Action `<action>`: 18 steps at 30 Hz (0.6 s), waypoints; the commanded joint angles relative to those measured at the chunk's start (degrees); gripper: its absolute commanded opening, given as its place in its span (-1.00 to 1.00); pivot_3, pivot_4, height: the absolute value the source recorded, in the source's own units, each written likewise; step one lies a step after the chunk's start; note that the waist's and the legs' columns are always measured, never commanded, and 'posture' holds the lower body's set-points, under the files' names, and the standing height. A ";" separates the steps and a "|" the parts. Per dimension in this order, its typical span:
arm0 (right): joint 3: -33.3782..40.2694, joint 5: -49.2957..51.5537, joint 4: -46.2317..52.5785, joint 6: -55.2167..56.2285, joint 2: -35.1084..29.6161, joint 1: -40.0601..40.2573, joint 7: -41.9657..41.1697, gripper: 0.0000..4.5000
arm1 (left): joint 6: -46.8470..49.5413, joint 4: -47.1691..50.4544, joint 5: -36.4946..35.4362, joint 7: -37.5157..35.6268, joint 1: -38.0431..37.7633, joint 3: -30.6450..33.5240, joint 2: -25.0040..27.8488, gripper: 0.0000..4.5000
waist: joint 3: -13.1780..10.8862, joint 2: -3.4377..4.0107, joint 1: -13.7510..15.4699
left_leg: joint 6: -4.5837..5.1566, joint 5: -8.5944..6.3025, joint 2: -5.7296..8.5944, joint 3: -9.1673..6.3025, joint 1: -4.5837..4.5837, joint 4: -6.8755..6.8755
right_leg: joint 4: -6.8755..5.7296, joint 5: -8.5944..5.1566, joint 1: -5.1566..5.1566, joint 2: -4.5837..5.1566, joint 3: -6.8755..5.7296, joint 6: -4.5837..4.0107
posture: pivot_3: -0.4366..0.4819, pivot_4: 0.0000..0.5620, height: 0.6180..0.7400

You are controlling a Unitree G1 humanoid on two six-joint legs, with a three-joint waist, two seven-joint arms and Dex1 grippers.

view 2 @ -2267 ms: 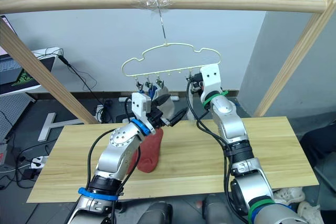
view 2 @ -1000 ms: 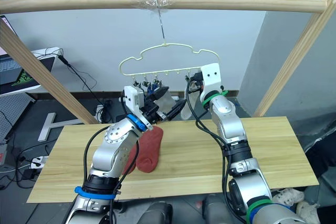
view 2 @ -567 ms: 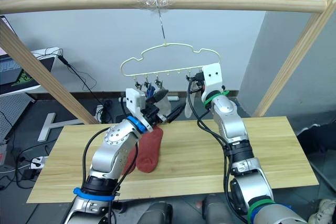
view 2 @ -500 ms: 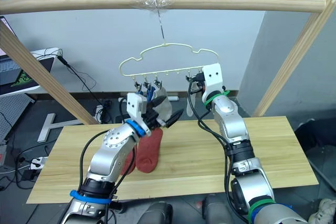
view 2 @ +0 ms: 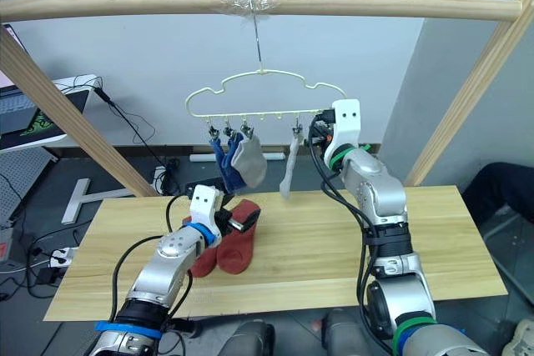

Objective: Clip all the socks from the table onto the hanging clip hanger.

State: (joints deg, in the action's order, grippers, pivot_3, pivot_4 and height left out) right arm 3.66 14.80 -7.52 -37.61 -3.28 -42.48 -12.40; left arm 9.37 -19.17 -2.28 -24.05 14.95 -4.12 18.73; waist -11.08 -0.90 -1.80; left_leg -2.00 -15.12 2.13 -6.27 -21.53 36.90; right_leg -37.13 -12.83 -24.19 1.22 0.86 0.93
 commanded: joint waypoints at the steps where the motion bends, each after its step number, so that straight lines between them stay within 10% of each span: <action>1: -0.17 0.78 2.66 -0.05 0.05 -0.23 -0.23 -0.99 | -2.66 -4.22 0.46 1.17 2.33 1.00 -0.89 1.00 | 0.00 0.00 0.00 | 0.00 0.00 0.00 -0.02 -0.02 0.01 | 0.00 0.00 0.00 0.00 -0.02 0.00 | -0.05 -0.27 1.00; 7: -0.44 0.77 3.10 -0.44 0.18 0.21 -0.07 -0.99 | -3.11 -16.85 1.31 4.67 7.28 1.70 -2.36 1.00 | 0.00 0.00 0.00 | 0.00 0.00 0.03 0.00 -0.02 0.03 | 0.00 0.00 0.00 0.02 -0.02 0.01 | -0.05 -0.27 1.00; 18: -0.19 0.71 3.84 -1.04 0.01 0.62 0.39 -0.99 | 7.24 -10.58 0.05 -4.84 1.62 -1.28 -2.58 1.00 | 0.00 0.01 -0.05 | 0.00 0.00 0.01 -0.07 0.11 -0.03 | -0.02 0.00 0.05 0.05 0.07 0.01 | -0.05 -0.27 1.00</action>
State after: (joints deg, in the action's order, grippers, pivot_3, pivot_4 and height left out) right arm 3.19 14.84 -6.21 -38.68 -3.26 -41.91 -12.23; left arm 14.11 -29.25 -2.04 -27.63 18.40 -4.63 16.13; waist -11.08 -0.89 -1.85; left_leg -1.99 -15.12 2.14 -6.34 -21.41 36.87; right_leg -37.15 -12.83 -24.13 1.28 0.92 0.94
